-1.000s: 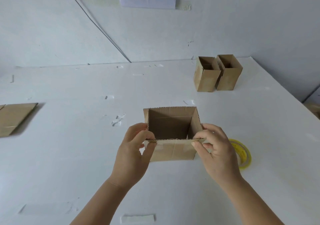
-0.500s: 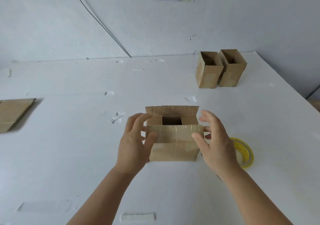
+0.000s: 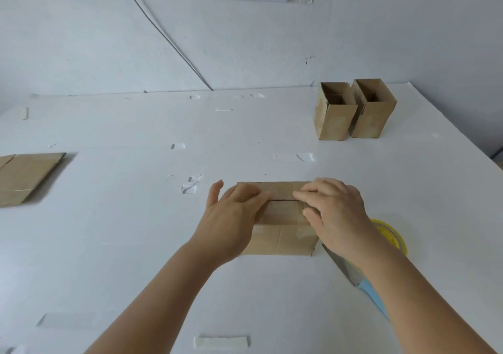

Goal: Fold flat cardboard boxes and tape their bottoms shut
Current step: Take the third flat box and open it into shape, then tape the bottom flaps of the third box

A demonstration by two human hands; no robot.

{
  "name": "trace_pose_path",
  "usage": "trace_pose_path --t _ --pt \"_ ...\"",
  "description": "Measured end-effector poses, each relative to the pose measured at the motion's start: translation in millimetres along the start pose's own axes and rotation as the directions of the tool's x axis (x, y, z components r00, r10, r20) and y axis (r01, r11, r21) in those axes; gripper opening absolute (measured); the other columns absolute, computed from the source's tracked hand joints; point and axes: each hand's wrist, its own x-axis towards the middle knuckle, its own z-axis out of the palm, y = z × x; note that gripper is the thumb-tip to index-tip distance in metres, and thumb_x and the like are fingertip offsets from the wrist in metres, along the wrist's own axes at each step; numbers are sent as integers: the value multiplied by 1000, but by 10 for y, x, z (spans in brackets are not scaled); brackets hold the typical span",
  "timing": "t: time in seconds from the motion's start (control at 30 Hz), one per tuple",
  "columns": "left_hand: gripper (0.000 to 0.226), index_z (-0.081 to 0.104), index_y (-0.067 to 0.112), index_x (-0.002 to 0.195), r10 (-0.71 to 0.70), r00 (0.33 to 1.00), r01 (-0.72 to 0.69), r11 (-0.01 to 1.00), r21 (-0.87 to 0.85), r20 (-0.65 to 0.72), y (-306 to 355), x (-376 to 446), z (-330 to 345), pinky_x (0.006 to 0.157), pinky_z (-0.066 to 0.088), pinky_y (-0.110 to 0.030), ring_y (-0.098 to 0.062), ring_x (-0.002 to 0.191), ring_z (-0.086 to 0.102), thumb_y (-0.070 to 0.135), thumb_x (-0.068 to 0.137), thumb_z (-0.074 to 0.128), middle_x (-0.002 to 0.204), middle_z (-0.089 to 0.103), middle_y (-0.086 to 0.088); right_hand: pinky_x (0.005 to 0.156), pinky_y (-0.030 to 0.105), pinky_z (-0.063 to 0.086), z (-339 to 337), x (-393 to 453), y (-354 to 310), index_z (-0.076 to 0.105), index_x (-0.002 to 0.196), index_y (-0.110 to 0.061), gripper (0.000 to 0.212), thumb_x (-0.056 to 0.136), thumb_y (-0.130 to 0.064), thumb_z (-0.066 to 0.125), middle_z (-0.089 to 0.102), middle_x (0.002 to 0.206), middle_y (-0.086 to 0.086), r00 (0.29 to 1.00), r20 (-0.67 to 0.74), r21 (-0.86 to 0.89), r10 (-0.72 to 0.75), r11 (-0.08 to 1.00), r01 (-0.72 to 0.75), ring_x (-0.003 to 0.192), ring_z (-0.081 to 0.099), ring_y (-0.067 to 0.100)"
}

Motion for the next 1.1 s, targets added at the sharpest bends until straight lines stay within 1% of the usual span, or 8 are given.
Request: trace_pose_path --t 0.2,0.33,0.47,0.53,0.63,0.73,0.93,1.1 --pt "54 19 18 152 123 986 -129 990 51 109 235 57 132 116 -9 -34 -14 148 -1 38 102 24 161 12 2 99 36 29 26 -45 -43 60 127 -24 35 96 -15 46 56 125 -8 1000 25 -49 4 999 -3 122 47 14" --pt "55 4 16 153 120 986 -131 987 97 117 335 52 289 111 -15 -25 -13 147 -10 36 104 18 162 -1 1 102 35 29 57 -64 -14 55 133 -23 38 98 -15 42 51 133 -8 998 54 -4 22 1000 -22 126 44 12" --pt "53 4 18 153 117 989 -129 983 132 92 306 54 318 110 -15 -24 -12 147 -9 35 104 17 161 -1 2 106 36 30 88 -183 47 48 137 -16 38 100 -18 40 46 143 -5 996 22 221 82 972 -85 135 37 15" --pt "54 5 18 153 112 988 -125 984 128 102 306 65 324 110 -15 -24 -12 147 -9 36 104 17 161 -1 2 103 35 35 126 -308 150 45 138 -10 40 100 -18 39 51 139 2 969 -14 327 245 917 -227 128 46 21" --pt "54 6 19 153 106 988 -119 986 120 115 308 66 320 111 -13 -24 -11 147 -9 36 104 17 161 -1 3 96 35 41 186 -518 418 47 131 -7 37 98 -23 39 57 127 8 832 153 135 533 823 -552 115 52 28" --pt "53 10 19 153 111 989 -121 988 98 102 311 66 309 112 -11 -23 -11 147 -6 36 104 20 161 2 4 87 33 41 247 -720 641 48 117 -15 29 89 -19 48 60 115 3 715 321 -216 621 783 -583 107 55 27" --pt "53 15 19 153 110 991 -116 991 72 76 321 55 291 112 -8 -22 -10 147 -2 35 103 24 161 7 4 78 28 35 397 -934 839 60 103 -24 34 76 -6 49 65 97 2 790 248 -356 561 811 -465 100 57 28" --pt "53 18 20 152 112 991 -116 992 54 68 312 59 268 113 -7 -21 -9 147 -1 37 102 24 160 8 6 70 30 44 303 -919 897 62 104 -21 35 80 -2 46 67 98 9 801 171 -151 574 818 -555 98 59 34"
